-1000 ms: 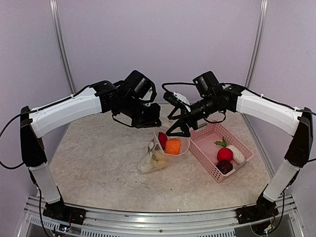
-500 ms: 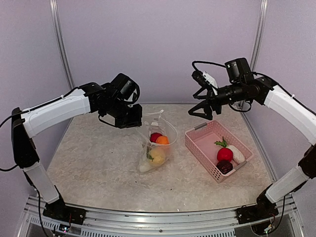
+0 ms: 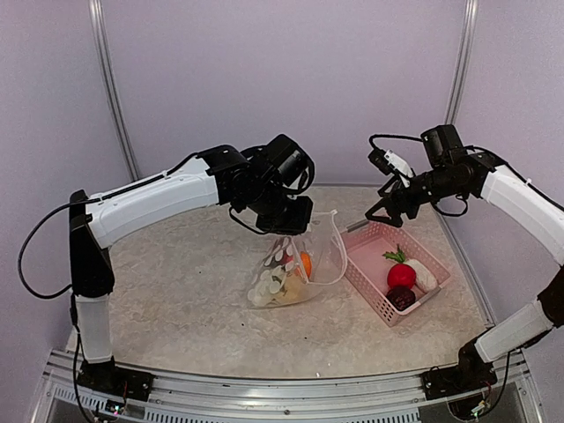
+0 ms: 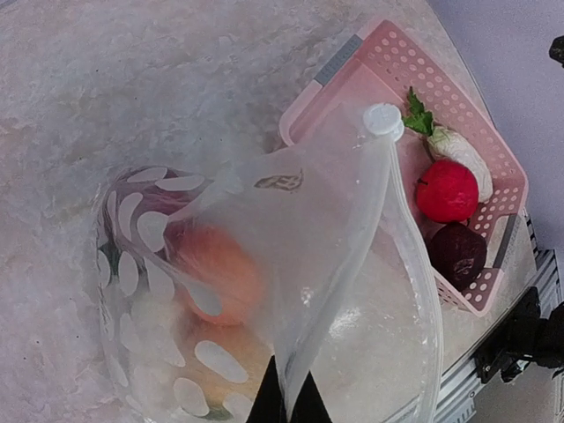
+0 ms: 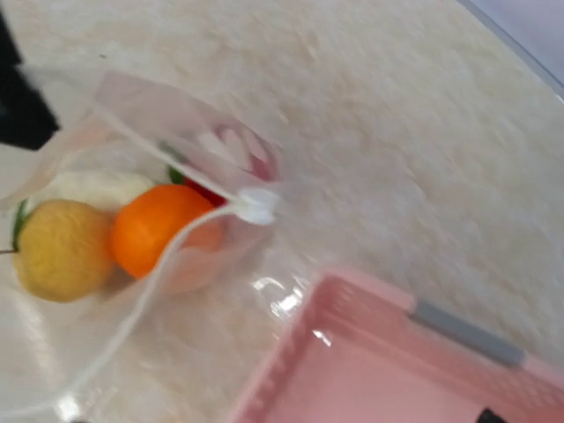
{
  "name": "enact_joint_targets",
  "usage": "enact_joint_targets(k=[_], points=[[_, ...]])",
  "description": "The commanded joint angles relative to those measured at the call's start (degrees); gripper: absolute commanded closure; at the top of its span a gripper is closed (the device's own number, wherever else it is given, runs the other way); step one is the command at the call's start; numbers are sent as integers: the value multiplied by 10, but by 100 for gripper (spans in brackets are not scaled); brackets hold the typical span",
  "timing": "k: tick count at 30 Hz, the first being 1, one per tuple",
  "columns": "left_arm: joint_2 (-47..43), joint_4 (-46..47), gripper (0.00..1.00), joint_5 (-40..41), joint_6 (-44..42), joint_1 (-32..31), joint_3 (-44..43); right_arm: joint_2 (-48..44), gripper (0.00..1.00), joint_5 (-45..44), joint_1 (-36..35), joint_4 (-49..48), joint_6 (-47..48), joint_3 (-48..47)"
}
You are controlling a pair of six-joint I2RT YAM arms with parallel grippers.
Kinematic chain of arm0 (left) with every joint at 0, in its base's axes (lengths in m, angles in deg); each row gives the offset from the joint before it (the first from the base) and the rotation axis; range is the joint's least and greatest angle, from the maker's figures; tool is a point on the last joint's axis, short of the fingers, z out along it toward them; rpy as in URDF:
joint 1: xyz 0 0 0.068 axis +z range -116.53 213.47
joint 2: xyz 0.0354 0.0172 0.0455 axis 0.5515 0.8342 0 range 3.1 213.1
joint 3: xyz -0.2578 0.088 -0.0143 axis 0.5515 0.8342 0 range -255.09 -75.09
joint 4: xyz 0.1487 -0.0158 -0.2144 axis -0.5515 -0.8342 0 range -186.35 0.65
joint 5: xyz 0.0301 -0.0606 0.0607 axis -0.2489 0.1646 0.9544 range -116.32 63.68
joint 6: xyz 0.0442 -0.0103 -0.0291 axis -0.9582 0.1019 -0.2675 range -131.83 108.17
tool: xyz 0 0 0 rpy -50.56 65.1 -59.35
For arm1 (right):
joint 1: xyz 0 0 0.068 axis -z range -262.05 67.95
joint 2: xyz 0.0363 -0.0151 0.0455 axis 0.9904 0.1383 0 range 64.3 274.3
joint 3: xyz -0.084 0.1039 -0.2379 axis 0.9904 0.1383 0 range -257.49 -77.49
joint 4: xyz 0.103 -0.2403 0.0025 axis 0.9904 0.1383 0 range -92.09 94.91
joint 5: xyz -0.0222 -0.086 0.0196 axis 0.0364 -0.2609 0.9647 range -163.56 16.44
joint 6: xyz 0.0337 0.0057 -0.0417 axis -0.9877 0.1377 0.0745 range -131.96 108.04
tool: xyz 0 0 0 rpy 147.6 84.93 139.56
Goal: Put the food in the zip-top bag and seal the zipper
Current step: Place the fake vegetable in the zipper food storage bag, then pick up the fake fruit from the bin.
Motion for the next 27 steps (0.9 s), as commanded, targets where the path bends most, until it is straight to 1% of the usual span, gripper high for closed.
enact_joint_targets(k=[1, 5, 9, 13, 18, 23, 27], points=[[6, -19, 100, 9, -19, 9, -20, -24, 8, -17, 46, 36, 15, 20], [-21, -7, 100, 4, -19, 10, -16, -29, 8, -31, 85, 58, 39, 49], [-42, -9, 100, -6, -24, 12, -17, -32, 9, -75, 101, 68, 62, 98], [-57, -20, 100, -25, -28, 14, -17, -33, 10, -106, 108, 73, 69, 125], [-71, -24, 100, -73, -25, 13, -7, -17, 13, -143, 109, 81, 73, 136], [-74, -22, 100, -67, -16, 11, 17, 11, 16, -183, 109, 71, 79, 162], [-77, -7, 100, -64, -12, 11, 37, 37, 12, -180, 109, 67, 80, 174]])
